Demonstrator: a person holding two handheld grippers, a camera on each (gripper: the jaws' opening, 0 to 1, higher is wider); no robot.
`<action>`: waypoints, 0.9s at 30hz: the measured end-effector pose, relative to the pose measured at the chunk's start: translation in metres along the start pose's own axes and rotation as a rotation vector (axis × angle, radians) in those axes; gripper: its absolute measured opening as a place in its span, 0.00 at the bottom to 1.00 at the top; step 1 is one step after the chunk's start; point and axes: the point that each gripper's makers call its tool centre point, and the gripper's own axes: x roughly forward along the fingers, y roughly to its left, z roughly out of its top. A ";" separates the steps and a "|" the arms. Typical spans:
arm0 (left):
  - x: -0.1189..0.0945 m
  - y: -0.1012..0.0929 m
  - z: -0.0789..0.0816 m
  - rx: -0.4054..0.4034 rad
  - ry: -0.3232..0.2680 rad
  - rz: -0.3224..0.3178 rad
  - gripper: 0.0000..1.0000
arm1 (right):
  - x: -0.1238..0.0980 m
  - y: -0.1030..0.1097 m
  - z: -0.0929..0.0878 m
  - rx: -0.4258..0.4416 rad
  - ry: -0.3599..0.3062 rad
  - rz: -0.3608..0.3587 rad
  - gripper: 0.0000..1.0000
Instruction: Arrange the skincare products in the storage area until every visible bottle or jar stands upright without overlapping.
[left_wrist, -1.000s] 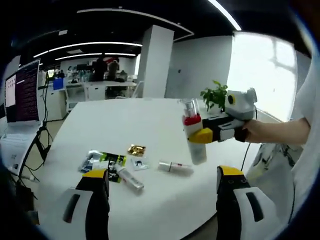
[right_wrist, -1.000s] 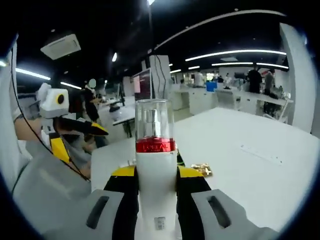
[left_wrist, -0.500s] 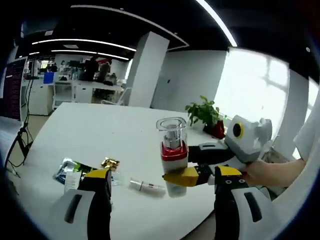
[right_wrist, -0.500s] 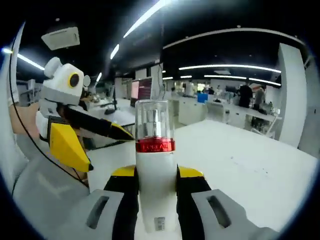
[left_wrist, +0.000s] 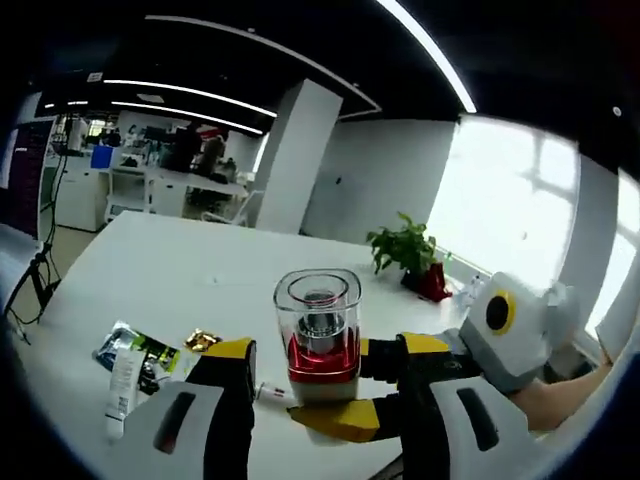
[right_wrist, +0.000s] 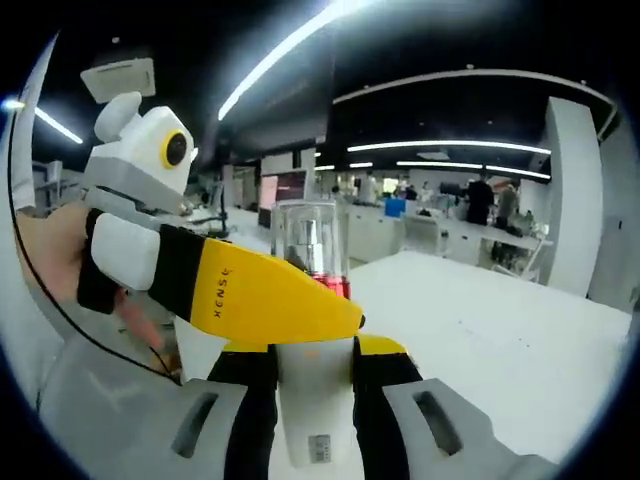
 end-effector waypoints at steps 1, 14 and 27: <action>0.000 -0.001 -0.001 -0.009 -0.001 0.000 0.45 | -0.001 0.000 0.001 0.000 -0.002 -0.003 0.27; -0.003 0.001 -0.001 0.036 -0.034 0.039 0.26 | -0.003 0.007 0.012 0.013 -0.030 -0.028 0.27; -0.004 -0.003 0.005 -0.097 0.012 -0.079 0.25 | -0.009 0.007 0.021 0.086 -0.054 -0.019 0.28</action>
